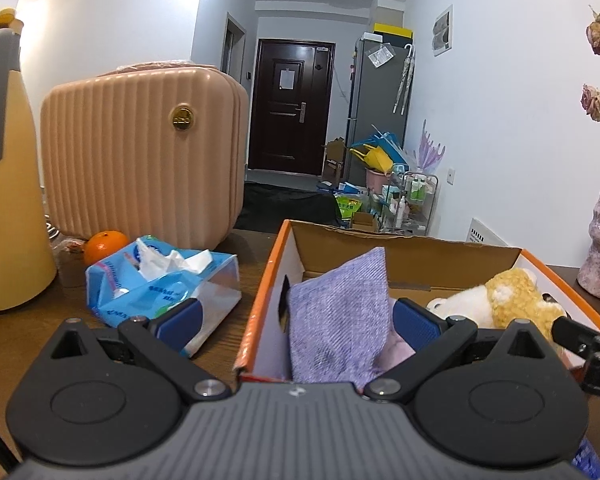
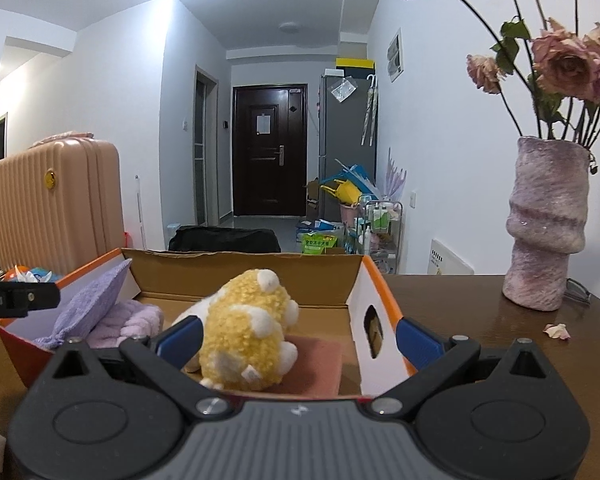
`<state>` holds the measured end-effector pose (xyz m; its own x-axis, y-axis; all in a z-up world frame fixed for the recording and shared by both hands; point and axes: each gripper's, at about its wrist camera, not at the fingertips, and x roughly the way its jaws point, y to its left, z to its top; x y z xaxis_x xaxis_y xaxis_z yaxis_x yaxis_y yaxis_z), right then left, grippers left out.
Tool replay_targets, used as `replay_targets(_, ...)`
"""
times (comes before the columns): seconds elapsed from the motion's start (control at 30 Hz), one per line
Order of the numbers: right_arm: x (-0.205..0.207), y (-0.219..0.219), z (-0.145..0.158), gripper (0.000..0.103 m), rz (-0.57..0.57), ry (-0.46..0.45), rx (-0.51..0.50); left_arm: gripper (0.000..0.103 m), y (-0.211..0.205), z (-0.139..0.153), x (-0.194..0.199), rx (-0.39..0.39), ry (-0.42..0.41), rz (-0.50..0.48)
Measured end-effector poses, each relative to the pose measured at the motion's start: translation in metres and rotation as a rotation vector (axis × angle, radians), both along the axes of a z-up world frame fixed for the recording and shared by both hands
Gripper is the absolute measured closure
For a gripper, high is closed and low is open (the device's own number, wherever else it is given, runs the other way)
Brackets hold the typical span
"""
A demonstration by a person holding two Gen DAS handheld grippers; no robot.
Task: Organize soft objects
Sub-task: 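Lower and release the lilac pouch with the left gripper while the right gripper releases the plush dog, then withdraw both tools from the box back toward the remaining soft items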
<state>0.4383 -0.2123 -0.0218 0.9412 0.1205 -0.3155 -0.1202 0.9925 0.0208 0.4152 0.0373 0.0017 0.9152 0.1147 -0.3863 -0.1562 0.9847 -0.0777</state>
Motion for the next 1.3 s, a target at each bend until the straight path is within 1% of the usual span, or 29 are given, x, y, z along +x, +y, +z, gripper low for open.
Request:
replay_targets(0.4,-0.038,-0.01,0.0,0.0,-0.003,-0.017,-0.005,0.0,0.007,-0.004,-0.036,0.032,0.003,0.027)
replay_targets(0.63,-0.038,-0.01,0.0,0.0,-0.003,-0.017,-0.006,0.0,0.013,-0.003,-0.059,0.029,0.003,0.039)
replay_targets(0.7,-0.044,-0.012,0.001,0.0,-0.002,-0.016,-0.007,0.0,0.014,-0.003,-0.065,0.029,0.003,0.041)
replay_targets(0.83,-0.047,-0.013,0.001,0.0,-0.002,-0.019,-0.007,0.0,0.014,-0.003,-0.067,0.029,0.002,0.04)
replay_targets(0.9,-0.054,-0.015,0.0,0.0,-0.001,-0.021,-0.009,0.0,0.014,-0.003,-0.066,0.03,0.003,0.039)
replay_targets(1.3,-0.098,-0.017,0.0,0.0,0.021,-0.013,-0.014,0.0,0.011,-0.002,-0.108,0.04,0.01,0.013)
